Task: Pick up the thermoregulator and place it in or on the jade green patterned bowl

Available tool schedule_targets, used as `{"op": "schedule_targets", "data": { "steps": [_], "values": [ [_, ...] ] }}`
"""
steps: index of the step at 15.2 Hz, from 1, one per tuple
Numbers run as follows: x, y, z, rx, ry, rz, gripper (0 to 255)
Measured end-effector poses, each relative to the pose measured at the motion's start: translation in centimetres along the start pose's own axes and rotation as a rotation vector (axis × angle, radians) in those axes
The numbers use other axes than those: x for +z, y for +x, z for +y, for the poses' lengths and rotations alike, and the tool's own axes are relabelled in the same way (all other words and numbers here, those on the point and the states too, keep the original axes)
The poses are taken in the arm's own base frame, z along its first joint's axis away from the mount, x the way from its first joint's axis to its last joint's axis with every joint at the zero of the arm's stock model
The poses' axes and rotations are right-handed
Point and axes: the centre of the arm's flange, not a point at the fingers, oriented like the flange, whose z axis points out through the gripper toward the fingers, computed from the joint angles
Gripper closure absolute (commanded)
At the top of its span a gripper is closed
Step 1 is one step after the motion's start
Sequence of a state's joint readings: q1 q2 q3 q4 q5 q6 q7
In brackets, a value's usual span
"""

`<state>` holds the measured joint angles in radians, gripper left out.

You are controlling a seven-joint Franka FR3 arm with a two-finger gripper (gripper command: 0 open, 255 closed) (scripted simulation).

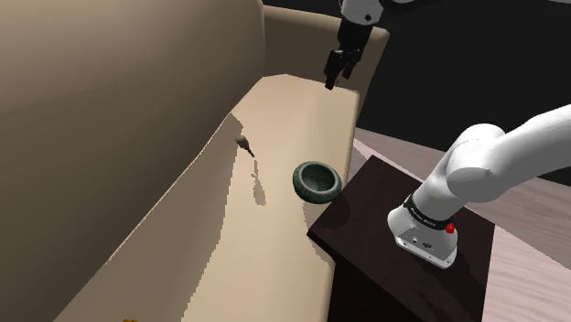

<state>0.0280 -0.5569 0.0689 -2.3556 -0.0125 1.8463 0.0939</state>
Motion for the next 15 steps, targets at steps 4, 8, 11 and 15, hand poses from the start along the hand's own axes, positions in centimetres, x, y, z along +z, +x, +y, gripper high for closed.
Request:
{"op": "schedule_targets", "data": {
  "steps": [4, 8, 11, 15],
  "values": [
    [3.5, 4.3, -1.2, -0.009, 0.000, -0.023, 0],
    [7.0, 8.0, -2.6, -0.019, 0.001, -0.046, 0],
    [9.9, 11.0, -3.6, -0.026, 0.001, -0.064, 0],
    [13.6, 14.8, -5.9, -0.036, 0.002, -0.088, 0]
  ]
}}
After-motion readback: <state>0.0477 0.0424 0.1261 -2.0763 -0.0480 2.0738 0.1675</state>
